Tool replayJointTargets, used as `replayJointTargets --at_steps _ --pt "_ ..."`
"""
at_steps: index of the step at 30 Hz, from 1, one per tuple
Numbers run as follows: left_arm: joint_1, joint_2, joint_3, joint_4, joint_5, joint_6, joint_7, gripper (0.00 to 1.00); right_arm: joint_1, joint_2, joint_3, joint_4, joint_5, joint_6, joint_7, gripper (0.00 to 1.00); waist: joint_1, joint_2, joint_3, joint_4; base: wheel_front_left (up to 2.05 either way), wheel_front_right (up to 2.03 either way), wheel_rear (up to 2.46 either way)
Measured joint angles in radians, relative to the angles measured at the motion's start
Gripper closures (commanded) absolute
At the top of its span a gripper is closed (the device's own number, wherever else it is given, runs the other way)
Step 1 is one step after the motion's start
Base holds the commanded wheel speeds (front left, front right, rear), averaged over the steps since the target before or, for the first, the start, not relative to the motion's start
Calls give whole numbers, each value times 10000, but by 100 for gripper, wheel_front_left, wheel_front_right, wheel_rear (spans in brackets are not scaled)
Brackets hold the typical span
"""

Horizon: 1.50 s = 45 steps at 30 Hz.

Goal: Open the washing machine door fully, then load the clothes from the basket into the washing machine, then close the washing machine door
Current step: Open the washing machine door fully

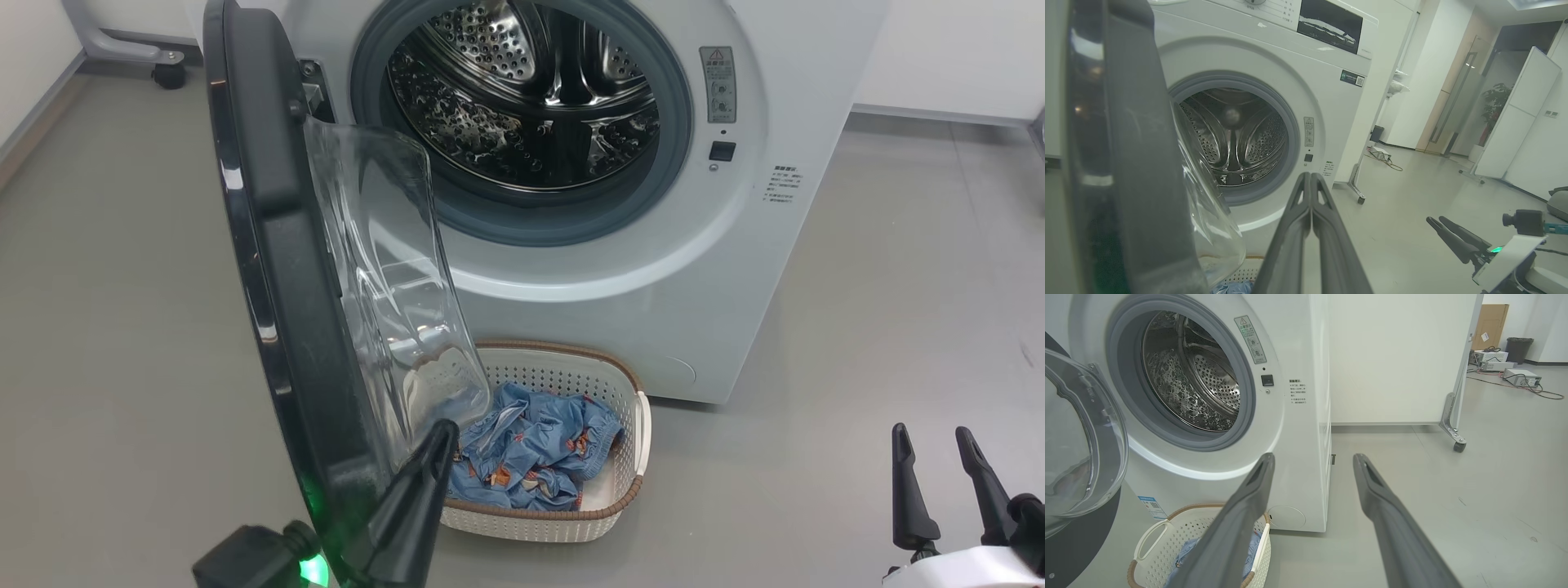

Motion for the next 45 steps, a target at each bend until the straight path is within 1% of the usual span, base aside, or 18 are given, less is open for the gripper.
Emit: replayJointTargets --at_steps 2,7,12,18,21,24,28,32,37,45 --pt "257 0 -100 176 -207 0 259 100 0 31 21 29 -13 8 0 0 0 0 26 25 0 0 0" --pt "737 13 -134 671 -341 59 744 100 -3 48 -8 44 -25 10 0 0 0 0 113 120 0 0 0" --pt "755 -10 36 629 -370 226 752 100 -3 67 -17 81 -82 27 0 0 0 0 166 183 0 0 0" --pt "751 -46 339 612 -368 594 750 100 -19 102 -63 82 -86 42 0 0 0 0 190 253 0 0 0" --pt "747 -50 426 616 -370 696 757 100 -20 119 -151 79 -84 44 0 0 0 0 199 302 0 0 0" --pt "739 -73 428 621 -385 734 830 100 -20 134 -247 73 -84 92 0 0 1 0 223 405 0 0 0" --pt "721 -123 453 619 -410 993 821 100 -20 148 -295 63 -86 94 0 0 0 0 288 609 0 0 0" --pt "674 -155 520 623 -433 1164 727 100 -21 157 -316 58 -86 94 0 0 0 0 350 790 0 0 0" --pt "547 -217 543 658 -495 1317 602 100 -42 174 -303 48 -161 94 0 0 0 0 438 1015 0 0 0" --pt "403 -284 545 731 -545 1417 458 100 -85 182 -278 46 -232 96 0 0 0 0 622 1250 0 0 0"
